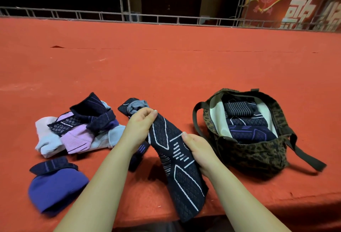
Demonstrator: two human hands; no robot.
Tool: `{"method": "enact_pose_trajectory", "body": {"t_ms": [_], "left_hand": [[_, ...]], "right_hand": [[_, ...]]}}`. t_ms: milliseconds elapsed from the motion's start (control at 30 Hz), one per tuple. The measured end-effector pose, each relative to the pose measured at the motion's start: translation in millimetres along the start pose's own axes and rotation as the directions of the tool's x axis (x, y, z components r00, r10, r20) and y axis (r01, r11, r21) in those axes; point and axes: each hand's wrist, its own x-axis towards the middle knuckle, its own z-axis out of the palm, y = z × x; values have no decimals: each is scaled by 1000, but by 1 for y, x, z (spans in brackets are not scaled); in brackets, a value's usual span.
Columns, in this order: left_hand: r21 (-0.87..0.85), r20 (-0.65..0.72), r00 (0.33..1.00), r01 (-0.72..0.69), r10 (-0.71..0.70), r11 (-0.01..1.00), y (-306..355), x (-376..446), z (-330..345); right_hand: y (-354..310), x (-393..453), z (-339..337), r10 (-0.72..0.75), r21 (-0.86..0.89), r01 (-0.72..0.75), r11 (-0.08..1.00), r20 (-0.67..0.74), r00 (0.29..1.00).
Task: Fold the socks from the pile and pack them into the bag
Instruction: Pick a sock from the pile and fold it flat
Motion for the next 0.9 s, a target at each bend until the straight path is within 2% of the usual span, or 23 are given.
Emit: {"method": "enact_pose_trajectory", "body": {"t_ms": [67, 133, 200, 300, 367, 467, 600, 667, 767, 833, 900], "left_hand": [[-2, 9, 998, -55, 55, 999, -2, -1, -2], [-31, 19, 999, -38, 39, 999, -13, -5, -5], [-34, 67, 995, 73, -71, 997, -36, -13, -8], [-31, 170, 944, 291, -281, 956, -70, -32, -10], [-151, 198, 940, 310, -279, 939, -77, -40, -15], [-295, 106, 981, 189, -164, 937, -61, -41, -25], [-298, -128, 985, 70, -112, 952, -31, -33, -16], [-223, -162, 984, 39, -76, 974, -21, -30, -13], [-35, -27, 999, -31, 30, 999, -13, -27, -19], [61, 136, 986, -109, 100, 992, -2, -26, -21], [80, 267, 954, -162, 135, 984, 8, -28, -16]], "right_hand": [[3, 0, -3, -6, 29, 7, 1000, -15, 1000], [7, 0, -4, 2, 109, 2, 994, -30, 1000], [13, -2, -3, 12, 157, -5, 988, -40, 999], [21, -2, -3, 64, 198, -55, 979, -40, 997], [23, -2, -9, 55, 70, -52, 996, -43, 998], [25, -2, -19, 5, -190, -5, 982, 1, 1000], [21, -2, -15, -14, -243, 32, 970, 77, 997], [17, -1, -9, -21, -264, 49, 963, 109, 994], [0, -1, -4, -65, -320, 111, 941, 153, 986], [-18, -2, -3, -177, -302, 225, 926, 180, 968], [-38, -4, -1, -286, -255, 346, 903, 245, 926]]}}
